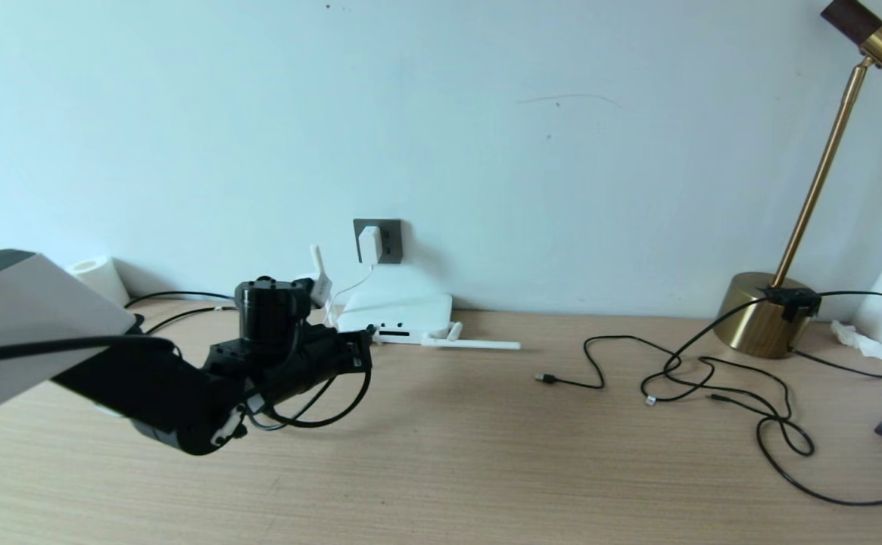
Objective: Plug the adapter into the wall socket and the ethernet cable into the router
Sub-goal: Align cable and router interface
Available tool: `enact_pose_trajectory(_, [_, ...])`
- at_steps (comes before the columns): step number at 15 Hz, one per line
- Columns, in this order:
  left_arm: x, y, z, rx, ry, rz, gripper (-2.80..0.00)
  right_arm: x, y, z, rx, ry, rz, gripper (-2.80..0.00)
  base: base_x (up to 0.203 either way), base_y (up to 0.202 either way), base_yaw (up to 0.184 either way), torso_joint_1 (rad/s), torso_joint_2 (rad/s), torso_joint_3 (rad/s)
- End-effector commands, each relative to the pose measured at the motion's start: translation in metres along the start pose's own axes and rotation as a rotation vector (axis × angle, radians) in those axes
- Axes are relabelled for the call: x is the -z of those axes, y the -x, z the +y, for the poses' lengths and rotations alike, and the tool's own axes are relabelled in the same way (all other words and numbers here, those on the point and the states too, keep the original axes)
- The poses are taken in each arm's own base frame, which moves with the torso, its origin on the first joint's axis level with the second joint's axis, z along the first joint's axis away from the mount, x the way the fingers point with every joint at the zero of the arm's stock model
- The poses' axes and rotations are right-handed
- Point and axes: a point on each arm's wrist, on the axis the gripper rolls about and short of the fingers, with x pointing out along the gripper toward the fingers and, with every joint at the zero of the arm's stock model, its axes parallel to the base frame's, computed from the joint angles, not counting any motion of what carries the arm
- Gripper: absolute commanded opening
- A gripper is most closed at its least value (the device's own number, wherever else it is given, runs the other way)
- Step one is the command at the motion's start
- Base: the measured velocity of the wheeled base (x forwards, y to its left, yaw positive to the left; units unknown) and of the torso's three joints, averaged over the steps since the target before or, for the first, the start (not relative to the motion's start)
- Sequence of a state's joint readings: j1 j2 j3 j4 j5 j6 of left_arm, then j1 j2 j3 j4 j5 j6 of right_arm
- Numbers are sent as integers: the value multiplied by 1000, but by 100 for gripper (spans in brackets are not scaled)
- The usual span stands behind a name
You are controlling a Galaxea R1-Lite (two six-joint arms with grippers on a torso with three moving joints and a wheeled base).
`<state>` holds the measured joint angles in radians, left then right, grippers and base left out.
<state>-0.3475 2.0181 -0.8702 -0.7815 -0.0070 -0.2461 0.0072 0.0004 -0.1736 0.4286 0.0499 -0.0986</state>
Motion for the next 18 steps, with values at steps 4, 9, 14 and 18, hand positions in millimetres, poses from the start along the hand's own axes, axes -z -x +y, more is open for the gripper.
enact_pose_trajectory(4, [-10, 5, 6, 3, 188, 86, -280, 0, 0, 0, -1, 1, 2, -280, 0, 0, 0, 0, 0, 0])
enact_pose_trajectory(9, [-8, 8, 7, -18, 223, 184, -280, 0, 0, 0, -1, 1, 2, -280, 0, 0, 0, 0, 0, 0])
enact_pose_trajectory(14, [-15, 2, 4, -114, 242, 178, -280, 0, 0, 0, -1, 1, 2, -280, 0, 0, 0, 0, 0, 0])
enact_pose_trajectory(18, [-2, -7, -18, -197, 273, 158, -280, 0, 0, 0, -1, 1, 2, -280, 0, 0, 0, 0, 0, 0])
